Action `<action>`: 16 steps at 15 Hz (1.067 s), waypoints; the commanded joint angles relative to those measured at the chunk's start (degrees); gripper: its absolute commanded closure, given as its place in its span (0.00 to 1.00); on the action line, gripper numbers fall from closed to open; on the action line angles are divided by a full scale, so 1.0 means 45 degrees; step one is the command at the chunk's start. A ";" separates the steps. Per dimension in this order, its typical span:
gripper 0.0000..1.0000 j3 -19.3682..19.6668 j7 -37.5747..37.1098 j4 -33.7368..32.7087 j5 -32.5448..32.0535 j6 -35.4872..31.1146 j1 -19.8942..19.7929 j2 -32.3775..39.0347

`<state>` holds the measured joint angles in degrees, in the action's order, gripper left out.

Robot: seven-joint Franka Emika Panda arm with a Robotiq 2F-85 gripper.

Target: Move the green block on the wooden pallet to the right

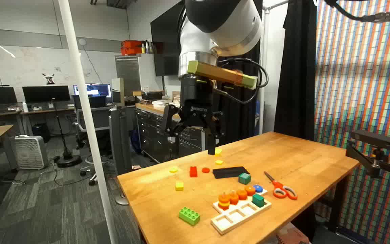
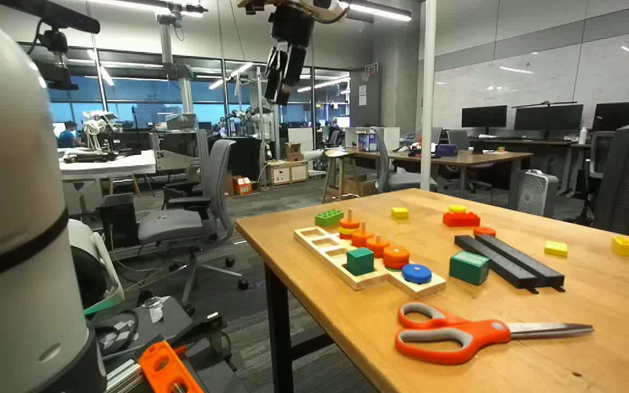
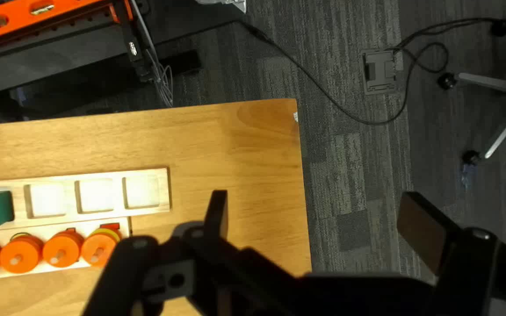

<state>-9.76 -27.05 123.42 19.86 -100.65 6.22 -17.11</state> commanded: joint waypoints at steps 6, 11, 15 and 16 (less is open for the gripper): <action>0.00 -0.0078 -0.0052 -0.0104 -0.0184 -0.0022 -0.0088 -0.0033; 0.00 -0.0086 -0.0558 0.0757 -0.1617 -0.1060 -0.0459 0.0158; 0.00 0.0271 -0.1147 0.2046 -0.2241 -0.2900 -0.1054 0.0214; 0.00 0.0470 -0.1130 0.2407 -0.2096 -0.3286 -0.1217 0.0205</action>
<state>-9.09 -30.32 130.53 11.00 -110.18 2.47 -15.61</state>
